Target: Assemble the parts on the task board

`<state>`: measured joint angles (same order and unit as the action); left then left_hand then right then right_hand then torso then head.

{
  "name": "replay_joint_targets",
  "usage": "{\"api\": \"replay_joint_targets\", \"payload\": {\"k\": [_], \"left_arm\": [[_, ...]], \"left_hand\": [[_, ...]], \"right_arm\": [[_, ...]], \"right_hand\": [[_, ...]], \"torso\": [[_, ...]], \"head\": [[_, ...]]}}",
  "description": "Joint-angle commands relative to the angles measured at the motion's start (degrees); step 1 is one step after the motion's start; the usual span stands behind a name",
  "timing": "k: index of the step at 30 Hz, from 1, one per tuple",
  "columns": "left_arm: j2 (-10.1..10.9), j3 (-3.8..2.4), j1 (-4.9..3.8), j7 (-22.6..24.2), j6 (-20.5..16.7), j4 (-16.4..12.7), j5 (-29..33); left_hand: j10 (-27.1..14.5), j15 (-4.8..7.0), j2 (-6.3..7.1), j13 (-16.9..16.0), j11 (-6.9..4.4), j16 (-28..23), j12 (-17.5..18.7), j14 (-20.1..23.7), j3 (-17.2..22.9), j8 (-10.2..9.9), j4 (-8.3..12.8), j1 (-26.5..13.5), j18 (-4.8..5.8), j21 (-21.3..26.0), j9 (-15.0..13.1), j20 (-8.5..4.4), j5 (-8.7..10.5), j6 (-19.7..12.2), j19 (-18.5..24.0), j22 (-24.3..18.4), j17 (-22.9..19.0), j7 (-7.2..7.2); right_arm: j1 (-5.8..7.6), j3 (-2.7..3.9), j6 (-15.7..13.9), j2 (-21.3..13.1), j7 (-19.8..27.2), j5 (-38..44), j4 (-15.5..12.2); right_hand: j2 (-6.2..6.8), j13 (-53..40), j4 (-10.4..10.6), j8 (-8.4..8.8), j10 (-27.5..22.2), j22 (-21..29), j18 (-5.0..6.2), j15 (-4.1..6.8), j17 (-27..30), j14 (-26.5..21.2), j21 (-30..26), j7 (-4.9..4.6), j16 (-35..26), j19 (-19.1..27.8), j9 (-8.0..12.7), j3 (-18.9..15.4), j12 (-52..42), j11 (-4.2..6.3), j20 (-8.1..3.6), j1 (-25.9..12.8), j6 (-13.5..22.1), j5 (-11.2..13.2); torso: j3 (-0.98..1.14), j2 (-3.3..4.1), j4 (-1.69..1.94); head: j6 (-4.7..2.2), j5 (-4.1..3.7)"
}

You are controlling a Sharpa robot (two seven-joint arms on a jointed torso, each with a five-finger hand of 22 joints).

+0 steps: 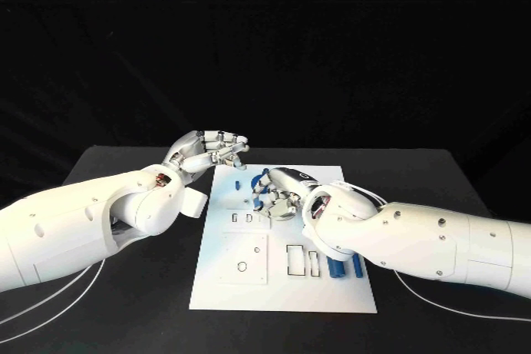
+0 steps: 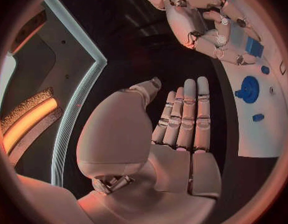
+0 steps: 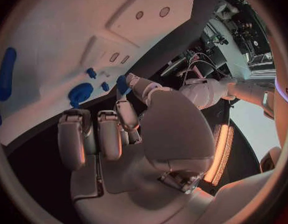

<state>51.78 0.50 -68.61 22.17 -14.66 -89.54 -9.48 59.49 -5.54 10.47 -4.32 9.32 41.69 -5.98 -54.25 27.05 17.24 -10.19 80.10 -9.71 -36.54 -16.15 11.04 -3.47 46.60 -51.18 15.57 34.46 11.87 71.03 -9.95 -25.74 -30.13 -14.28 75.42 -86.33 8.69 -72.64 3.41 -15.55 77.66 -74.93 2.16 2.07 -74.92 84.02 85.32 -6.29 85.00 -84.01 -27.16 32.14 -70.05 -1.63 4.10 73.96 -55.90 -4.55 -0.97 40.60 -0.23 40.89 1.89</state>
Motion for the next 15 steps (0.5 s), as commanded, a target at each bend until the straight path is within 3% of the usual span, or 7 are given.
{"api": "replay_joint_targets", "payload": {"k": [1,6,11,15], "left_arm": [[-0.1,-0.03,-0.04,0.0,1.1,-0.1,0.3],[-0.1,-0.03,-0.04,-0.1,1.3,-0.1,0.3],[-0.1,-0.03,-0.04,-0.1,1.5,-0.1,0.3],[-0.1,-0.03,-0.04,0.0,1.6,-0.1,0.3]], "left_hand": [[-0.4,-0.09,-0.31,0.0,0.01,0.1,0.0,0.4,0.0,-0.3,0.0,-0.1,-0.56,-0.2,0.0,0.07,0.25,-0.3,0.4,0.1,-0.1,0.9],[-0.4,-0.09,-0.31,0.0,0.01,0.1,0.0,0.4,0.0,-0.3,0.0,-0.1,-0.56,-0.2,0.0,0.07,0.25,-0.3,0.4,0.1,-0.1,0.9],[-0.4,-0.12,-0.33,0.0,0.04,0.1,0.0,0.4,-0.1,-0.3,-0.1,-0.2,-0.57,-0.3,-0.1,0.11,0.24,-0.3,0.5,0.1,-0.1,0.96],[-0.4,-0.12,-0.33,0.0,0.04,0.1,0.0,0.4,-0.1,-0.3,-0.1,-0.2,-0.57,-0.3,-0.1,0.11,0.24,-0.3,0.5,0.1,-0.1,0.96]], "right_arm": [[-0.47,-0.17,1.9,0.6,-2.8,3.1,0.2],[-0.97,-0.38,2.1,1.3,-3.3,3.9,0.5],[-1.42,-0.56,2.3,2.1,-3.1,5.3,1.1],[-1.78,-0.67,2.5,2.5,-3.0,5.7,1.8]], "right_hand": [[-0.02,0.1,0.3,-2.06,0.1,-11.4,-0.68,0.31,-6.2,4.0,-0.3,0.14,-0.4,-2.6,-3.3,0.0,0.3,0.12,-0.17,-0.7,0.1,-0.2],[0.21,0.2,0.4,-2.09,0.1,-11.3,-0.66,0.3,-6.2,4.0,-0.4,0.11,-0.5,-2.5,-3.4,-0.1,0.4,0.1,-0.17,-1.0,0.3,-0.3],[0.49,0.2,0.6,-2.13,0.0,-11.3,-0.63,0.28,-6.1,4.0,-0.5,0.06,-0.5,-2.4,-3.4,-0.3,0.5,0.05,-0.17,-1.5,0.5,-0.4],[0.6,0.2,0.6,-2.13,0.0,-11.2,-0.62,0.27,-6.1,4.0,-0.5,0.03,-0.5,-2.4,-3.4,-0.3,0.5,0.04,-0.16,-1.7,0.6,-0.4]], "torso": [[0.05,0.0,0.02],[0.05,0.04,0.1],[0.12,0.0,-0.1],[0.04,0.02,-0.05]], "head": [[0.27,0.0],[0.45,-0.09],[0.72,0.48],[0.97,0.36]]}}
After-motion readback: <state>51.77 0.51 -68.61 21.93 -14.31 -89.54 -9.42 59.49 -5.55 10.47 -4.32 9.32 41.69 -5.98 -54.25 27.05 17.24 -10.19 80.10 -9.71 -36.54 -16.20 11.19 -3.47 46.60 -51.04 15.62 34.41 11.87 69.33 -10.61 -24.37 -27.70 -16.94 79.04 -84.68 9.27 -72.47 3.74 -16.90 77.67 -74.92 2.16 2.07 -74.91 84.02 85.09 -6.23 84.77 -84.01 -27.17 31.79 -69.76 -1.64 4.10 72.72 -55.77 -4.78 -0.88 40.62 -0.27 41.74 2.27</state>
